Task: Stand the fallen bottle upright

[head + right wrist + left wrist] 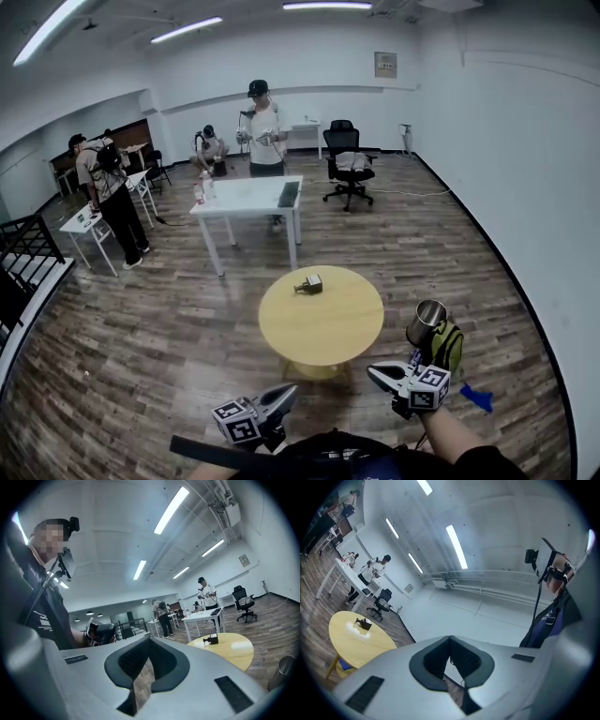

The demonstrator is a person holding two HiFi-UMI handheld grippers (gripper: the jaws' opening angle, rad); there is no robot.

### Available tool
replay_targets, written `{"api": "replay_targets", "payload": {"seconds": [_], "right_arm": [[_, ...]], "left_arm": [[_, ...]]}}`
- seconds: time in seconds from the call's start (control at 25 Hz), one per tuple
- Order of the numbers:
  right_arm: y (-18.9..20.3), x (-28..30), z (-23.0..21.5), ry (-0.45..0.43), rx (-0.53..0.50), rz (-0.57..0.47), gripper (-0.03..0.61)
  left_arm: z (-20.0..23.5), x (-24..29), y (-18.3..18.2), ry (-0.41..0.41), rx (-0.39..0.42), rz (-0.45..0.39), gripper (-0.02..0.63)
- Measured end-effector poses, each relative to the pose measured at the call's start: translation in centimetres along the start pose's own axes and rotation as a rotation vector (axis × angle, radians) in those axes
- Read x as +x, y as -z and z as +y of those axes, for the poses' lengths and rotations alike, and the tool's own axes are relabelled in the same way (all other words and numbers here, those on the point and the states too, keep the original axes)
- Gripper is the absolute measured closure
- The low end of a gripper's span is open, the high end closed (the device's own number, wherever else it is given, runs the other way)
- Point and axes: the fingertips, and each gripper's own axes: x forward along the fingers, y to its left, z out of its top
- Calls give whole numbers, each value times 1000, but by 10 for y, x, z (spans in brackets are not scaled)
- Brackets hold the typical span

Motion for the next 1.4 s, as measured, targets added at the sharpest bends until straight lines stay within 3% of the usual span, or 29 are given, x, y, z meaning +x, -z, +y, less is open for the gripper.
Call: {"api": "replay_targets", "payload": {"seconds": [0.16, 0.48, 0.84, 1.12, 1.4], "right_arm": [[-8, 33, -19, 62, 0, 0, 581], [-44, 144, -45, 119, -5, -42, 581], [-43, 234, -88, 115, 26, -32, 581], [-55, 238, -177, 79, 53, -12, 581], [-97, 218, -290, -33, 18, 23, 581]], "left_arm": [[42, -6, -28, 26, -47, 2, 604], [130, -30, -118, 85, -12, 28, 604], [227, -39, -148, 79, 0, 64, 604], [279, 23, -152, 16, -12, 57, 604], [290, 149, -162, -24, -19, -1, 604]]}}
